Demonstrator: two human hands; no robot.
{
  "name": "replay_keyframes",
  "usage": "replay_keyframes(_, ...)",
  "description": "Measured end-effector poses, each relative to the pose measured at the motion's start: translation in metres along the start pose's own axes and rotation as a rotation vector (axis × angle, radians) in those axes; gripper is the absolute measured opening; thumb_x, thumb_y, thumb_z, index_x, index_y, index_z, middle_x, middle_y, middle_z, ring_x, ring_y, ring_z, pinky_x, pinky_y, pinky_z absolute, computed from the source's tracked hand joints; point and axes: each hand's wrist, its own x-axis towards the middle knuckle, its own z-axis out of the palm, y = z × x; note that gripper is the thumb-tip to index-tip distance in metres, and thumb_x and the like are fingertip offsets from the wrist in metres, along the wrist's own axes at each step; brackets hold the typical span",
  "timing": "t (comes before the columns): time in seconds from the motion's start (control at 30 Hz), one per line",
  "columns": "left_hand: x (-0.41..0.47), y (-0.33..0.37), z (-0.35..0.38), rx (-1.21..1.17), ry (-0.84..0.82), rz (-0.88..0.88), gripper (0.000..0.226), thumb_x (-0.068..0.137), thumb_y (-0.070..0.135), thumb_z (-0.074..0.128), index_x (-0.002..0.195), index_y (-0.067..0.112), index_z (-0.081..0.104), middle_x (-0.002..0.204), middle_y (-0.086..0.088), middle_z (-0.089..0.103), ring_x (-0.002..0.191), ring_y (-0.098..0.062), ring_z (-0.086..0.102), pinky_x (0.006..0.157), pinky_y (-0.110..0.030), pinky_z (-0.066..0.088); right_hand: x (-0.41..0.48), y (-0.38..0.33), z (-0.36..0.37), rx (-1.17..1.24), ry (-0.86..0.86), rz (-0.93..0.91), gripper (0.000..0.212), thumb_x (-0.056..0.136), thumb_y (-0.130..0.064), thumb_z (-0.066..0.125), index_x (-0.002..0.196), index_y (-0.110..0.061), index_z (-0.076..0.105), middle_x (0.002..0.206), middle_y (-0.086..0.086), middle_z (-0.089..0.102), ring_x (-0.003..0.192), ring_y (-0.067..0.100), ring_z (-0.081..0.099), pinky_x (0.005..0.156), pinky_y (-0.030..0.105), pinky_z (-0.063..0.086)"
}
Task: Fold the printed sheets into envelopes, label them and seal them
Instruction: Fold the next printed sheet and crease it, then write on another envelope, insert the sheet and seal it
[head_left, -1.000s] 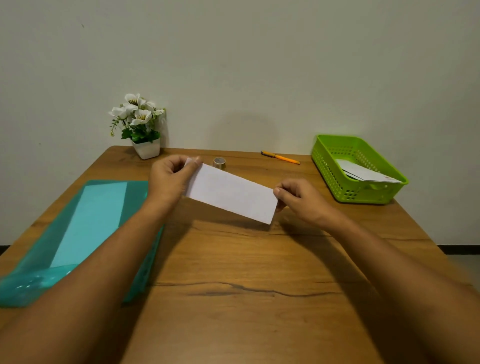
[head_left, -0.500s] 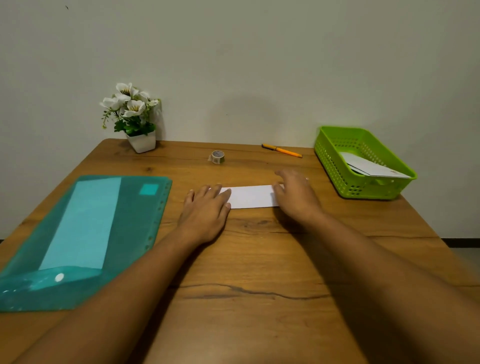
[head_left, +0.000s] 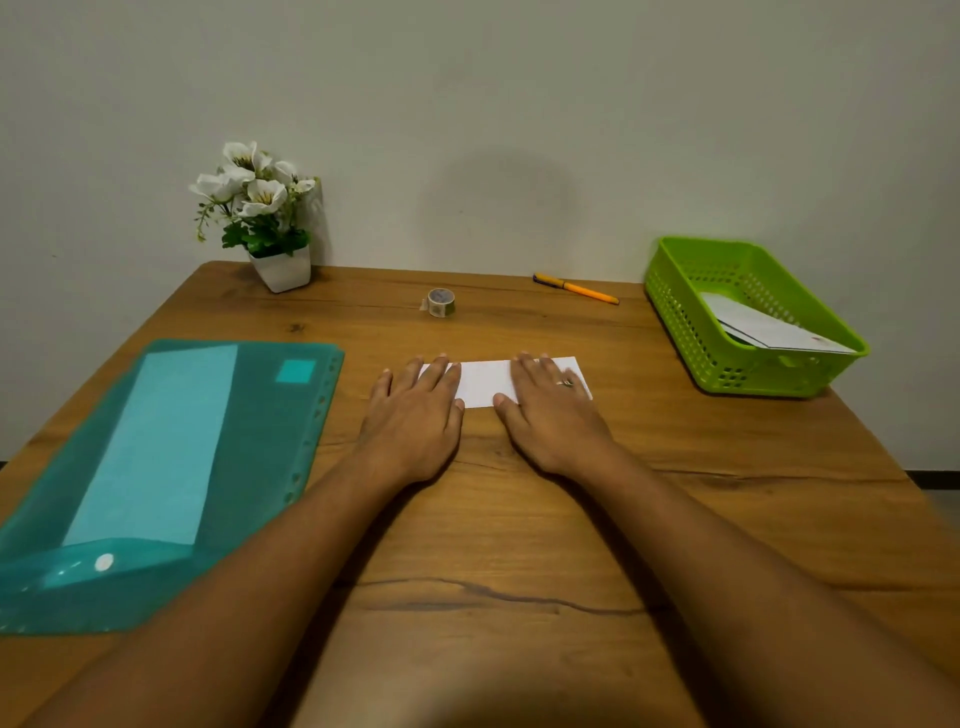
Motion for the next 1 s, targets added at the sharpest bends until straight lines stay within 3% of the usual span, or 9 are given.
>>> replay_keyframes(0.13, 0.001, 0.000, 0.000, 0.000, -0.002, 0.003, 0.058, 0.109, 0.044, 0.021, 0.164, 0.025, 0.014, 0.172, 0.002, 0.011, 0.158, -0.021, 0.007, 0.128, -0.051, 0.008, -0.008, 0.041, -0.006, -0.055, -0.026, 0.128, 0.074, 0.107, -0.060, 0.013, 0.166, -0.015, 0.004, 0.175, 0.004, 0.000, 0.161, 0.022, -0.002, 0.129, 0.048, 0.001)
replay_keyframes(0.37, -0.001, 0.001, -0.002, -0.008, -0.024, 0.013, 0.058, 0.110, 0.044, 0.022, 0.164, 0.025, 0.015, 0.172, 0.000, 0.010, 0.158, -0.023, 0.007, 0.128, -0.052, 0.007, -0.010, 0.044, -0.012, -0.071, -0.066, 0.134, 0.075, 0.107, -0.060, 0.012, 0.166, -0.016, 0.000, 0.175, 0.004, -0.003, 0.161, 0.024, -0.003, 0.128, 0.050, 0.000)
replay_keyframes(0.5, -0.009, -0.003, -0.011, -0.111, -0.005, 0.034, 0.056, 0.110, 0.045, 0.025, 0.163, 0.029, 0.017, 0.172, 0.001, 0.010, 0.159, -0.021, 0.005, 0.128, -0.050, 0.006, -0.016, 0.034, -0.021, -0.126, -0.023, 0.117, 0.075, 0.108, -0.058, 0.017, 0.166, -0.013, 0.000, 0.175, 0.008, 0.000, 0.161, 0.027, 0.002, 0.129, 0.051, 0.009)
replay_keyframes(0.67, -0.042, -0.028, -0.044, -0.232, 0.079, 0.018, 0.054, 0.110, 0.046, 0.031, 0.162, 0.033, 0.022, 0.171, 0.005, 0.014, 0.158, -0.018, 0.008, 0.126, -0.049, 0.010, -0.035, -0.026, -0.036, -0.076, 0.038, -0.076, 0.069, 0.110, -0.050, 0.028, 0.165, -0.013, 0.014, 0.174, 0.009, 0.010, 0.160, 0.027, 0.011, 0.129, 0.047, 0.014)
replay_keyframes(0.8, -0.084, -0.077, -0.071, -0.275, 0.102, -0.033, 0.056, 0.107, 0.045, 0.042, 0.160, 0.029, 0.032, 0.168, 0.001, 0.026, 0.154, -0.020, 0.024, 0.124, -0.050, 0.026, -0.047, -0.099, -0.038, 0.023, 0.046, -0.291, 0.061, 0.109, -0.048, 0.034, 0.161, -0.015, 0.030, 0.170, 0.009, 0.024, 0.156, 0.025, 0.023, 0.127, 0.045, 0.021)
replay_keyframes(0.93, -0.138, -0.144, -0.089, -0.250, 0.123, -0.156, 0.045, 0.105, 0.040, 0.051, 0.145, 0.022, 0.054, 0.149, -0.002, 0.054, 0.136, -0.022, 0.051, 0.113, -0.042, 0.040, -0.053, -0.171, -0.032, 0.077, 0.002, -0.496, 0.050, 0.109, -0.043, 0.038, 0.150, -0.015, 0.044, 0.161, 0.010, 0.042, 0.148, 0.025, 0.038, 0.122, 0.046, 0.031)
replay_keyframes(1.0, -0.167, -0.171, -0.097, -0.258, 0.085, -0.229, 0.036, 0.104, 0.039, 0.053, 0.135, 0.022, 0.064, 0.136, 0.000, 0.064, 0.119, -0.019, 0.061, 0.104, -0.042, 0.048, -0.055, -0.201, -0.025, 0.097, -0.021, -0.562, 0.042, 0.108, -0.040, 0.040, 0.140, -0.016, 0.053, 0.147, 0.008, 0.056, 0.136, 0.025, 0.050, 0.113, 0.045, 0.039)
